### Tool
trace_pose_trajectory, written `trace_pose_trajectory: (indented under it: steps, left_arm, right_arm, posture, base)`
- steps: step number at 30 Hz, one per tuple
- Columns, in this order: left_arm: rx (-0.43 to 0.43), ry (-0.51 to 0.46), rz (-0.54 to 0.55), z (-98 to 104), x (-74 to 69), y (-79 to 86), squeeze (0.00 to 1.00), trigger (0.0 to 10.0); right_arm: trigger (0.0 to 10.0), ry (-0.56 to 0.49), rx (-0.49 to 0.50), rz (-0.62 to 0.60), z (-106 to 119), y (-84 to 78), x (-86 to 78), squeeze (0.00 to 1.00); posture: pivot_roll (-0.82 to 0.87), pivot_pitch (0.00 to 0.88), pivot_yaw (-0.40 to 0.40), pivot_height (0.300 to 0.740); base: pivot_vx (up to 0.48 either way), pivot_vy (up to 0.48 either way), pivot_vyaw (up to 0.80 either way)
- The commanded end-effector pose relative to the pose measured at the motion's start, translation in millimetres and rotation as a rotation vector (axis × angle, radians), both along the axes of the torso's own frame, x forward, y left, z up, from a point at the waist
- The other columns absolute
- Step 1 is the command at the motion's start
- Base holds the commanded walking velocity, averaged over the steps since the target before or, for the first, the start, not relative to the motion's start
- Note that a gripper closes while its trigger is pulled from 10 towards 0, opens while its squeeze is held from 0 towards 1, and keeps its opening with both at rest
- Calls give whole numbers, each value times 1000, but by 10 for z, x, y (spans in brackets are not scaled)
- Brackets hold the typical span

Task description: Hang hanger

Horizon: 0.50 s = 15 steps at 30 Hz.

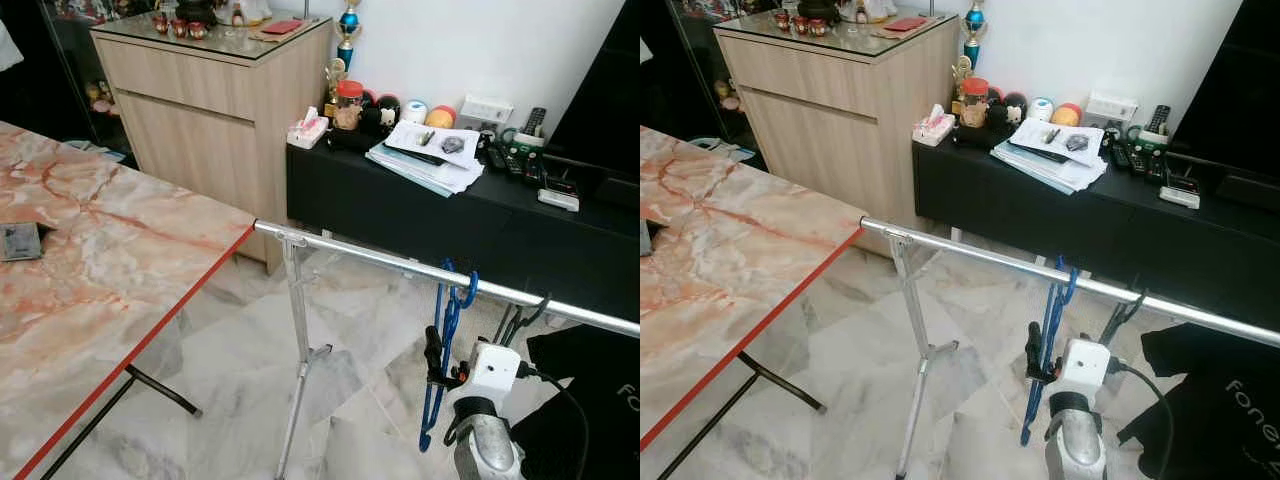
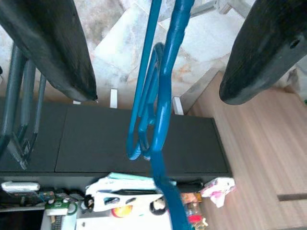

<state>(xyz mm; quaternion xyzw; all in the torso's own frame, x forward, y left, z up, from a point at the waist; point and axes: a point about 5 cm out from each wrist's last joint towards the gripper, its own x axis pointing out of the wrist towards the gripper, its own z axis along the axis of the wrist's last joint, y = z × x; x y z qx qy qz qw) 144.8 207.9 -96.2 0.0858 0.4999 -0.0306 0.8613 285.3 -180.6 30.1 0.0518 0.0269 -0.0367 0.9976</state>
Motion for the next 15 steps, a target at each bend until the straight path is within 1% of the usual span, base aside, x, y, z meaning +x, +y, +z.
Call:
trace_pose_trajectory:
  steps: [1, 8, 15]
  left_arm:
    - [-41, 52, -20, -76, -137, -163, 0, 10000]
    - [-36, 48, -23, -68, -116, -154, 0, 10000]
    - [-31, 44, -24, -63, -107, -140, 0, 10000]
  right_arm:
    - [10000, -12, -16, 13, 15, 14, -14, 0]
    - [10000, -21, -27, 19, 36, 26, -20, 0]
    - [10000, -58, -50, 32, 96, 60, -30, 0]
  posture:
    - [-25, 75, -58, 740]
    - [-24, 74, -60, 740]
    - [-29, 70, -58, 740]
  base:
    - [0, 0, 0]
    - [0, 0, 0]
    - [0, 0, 0]
